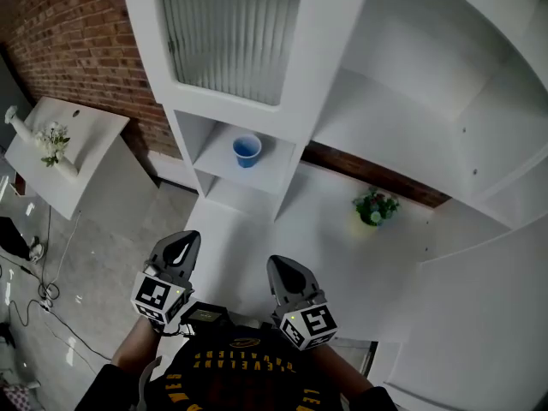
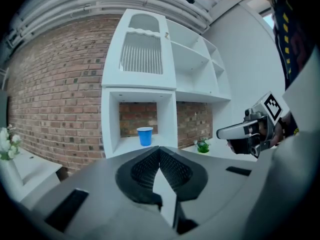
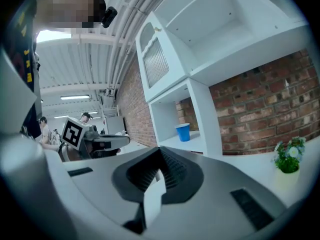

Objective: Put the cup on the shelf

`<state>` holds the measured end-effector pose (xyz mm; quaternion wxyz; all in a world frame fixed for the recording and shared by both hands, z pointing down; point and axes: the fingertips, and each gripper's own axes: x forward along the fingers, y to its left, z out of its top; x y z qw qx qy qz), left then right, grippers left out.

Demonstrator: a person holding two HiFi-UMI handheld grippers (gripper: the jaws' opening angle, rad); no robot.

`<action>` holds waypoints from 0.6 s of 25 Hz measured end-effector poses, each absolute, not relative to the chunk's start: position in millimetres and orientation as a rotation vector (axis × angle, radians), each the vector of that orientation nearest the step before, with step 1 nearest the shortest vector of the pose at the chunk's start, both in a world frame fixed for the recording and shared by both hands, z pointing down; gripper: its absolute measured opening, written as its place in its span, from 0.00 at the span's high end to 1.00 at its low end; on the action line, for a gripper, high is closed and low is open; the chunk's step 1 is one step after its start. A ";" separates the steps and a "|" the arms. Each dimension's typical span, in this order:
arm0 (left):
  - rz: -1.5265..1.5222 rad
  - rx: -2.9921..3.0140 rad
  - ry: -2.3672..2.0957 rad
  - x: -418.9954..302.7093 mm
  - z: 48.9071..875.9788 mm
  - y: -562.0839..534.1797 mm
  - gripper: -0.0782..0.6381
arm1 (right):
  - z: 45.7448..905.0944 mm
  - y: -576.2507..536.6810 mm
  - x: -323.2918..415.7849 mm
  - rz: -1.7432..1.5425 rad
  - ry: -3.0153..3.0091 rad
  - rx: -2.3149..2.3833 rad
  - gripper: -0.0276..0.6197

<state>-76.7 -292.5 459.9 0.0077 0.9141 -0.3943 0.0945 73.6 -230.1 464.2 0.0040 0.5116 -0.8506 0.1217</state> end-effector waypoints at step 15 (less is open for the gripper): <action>0.297 2.737 -1.263 -87.6 481.6 -272.6 0.89 | 459.3 -221.9 60.5 0.359 -2.739 1.527 0.95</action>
